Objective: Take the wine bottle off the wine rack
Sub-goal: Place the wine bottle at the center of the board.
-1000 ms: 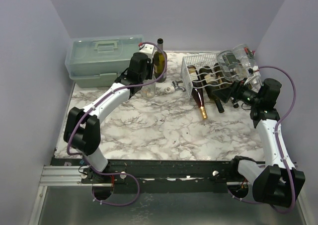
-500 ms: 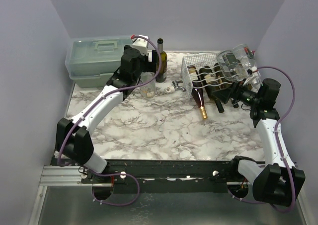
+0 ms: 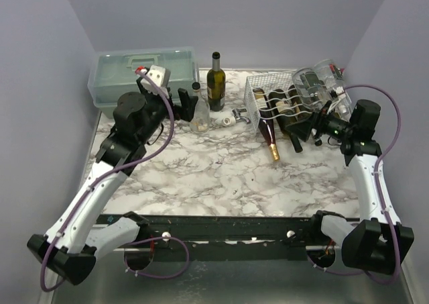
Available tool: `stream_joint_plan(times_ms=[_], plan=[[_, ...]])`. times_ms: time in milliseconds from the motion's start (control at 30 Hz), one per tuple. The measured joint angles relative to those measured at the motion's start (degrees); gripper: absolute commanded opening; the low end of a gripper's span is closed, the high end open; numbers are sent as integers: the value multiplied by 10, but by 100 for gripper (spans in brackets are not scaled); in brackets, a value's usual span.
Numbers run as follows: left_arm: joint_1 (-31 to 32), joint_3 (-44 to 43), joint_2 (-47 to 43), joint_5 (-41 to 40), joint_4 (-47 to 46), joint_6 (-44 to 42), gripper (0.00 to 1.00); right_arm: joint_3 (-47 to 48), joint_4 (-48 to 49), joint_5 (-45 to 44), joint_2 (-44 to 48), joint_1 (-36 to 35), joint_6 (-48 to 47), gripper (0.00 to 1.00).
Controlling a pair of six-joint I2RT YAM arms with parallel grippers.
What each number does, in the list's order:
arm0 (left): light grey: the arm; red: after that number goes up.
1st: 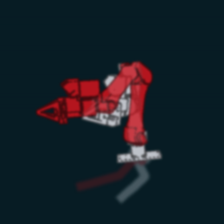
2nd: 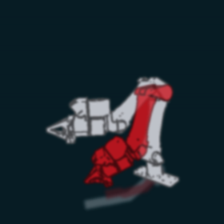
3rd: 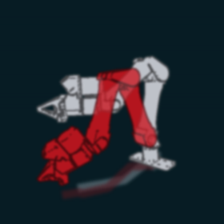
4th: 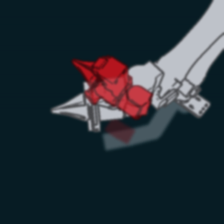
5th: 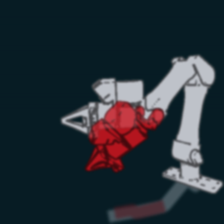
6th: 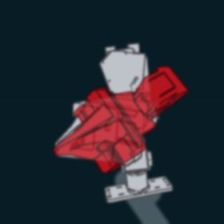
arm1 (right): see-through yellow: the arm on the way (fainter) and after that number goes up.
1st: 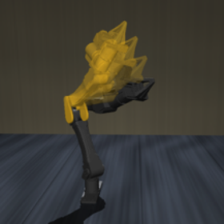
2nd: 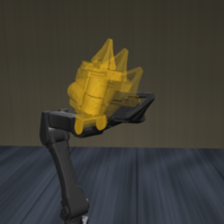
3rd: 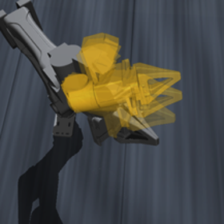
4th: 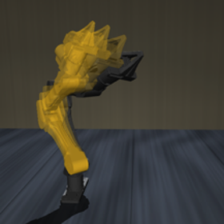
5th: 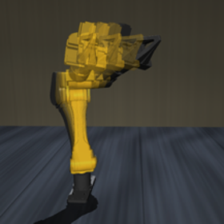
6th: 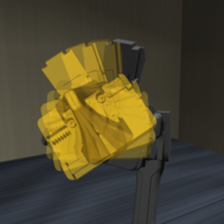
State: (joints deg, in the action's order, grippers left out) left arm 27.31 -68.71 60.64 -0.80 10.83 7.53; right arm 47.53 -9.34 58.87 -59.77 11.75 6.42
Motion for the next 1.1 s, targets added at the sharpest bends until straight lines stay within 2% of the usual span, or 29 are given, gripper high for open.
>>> stream_joint_plan(times_ms=[167,300,600,800,1100], plan=[[0,110,-96,32,-4,10,99,84,-103,1,-46,0,-85,89],[0,189,-134,45,9,9,99,134,-162,-22,-63,0,-120,90],[-1,206,-191,45,-7,6,99,229,-226,-132,-102,0,-135,91],[-2,213,-212,31,-22,-3,99,253,-249,-198,-109,0,-140,91],[-2,219,-212,26,-27,-13,99,277,-272,-254,-129,0,-149,93]])
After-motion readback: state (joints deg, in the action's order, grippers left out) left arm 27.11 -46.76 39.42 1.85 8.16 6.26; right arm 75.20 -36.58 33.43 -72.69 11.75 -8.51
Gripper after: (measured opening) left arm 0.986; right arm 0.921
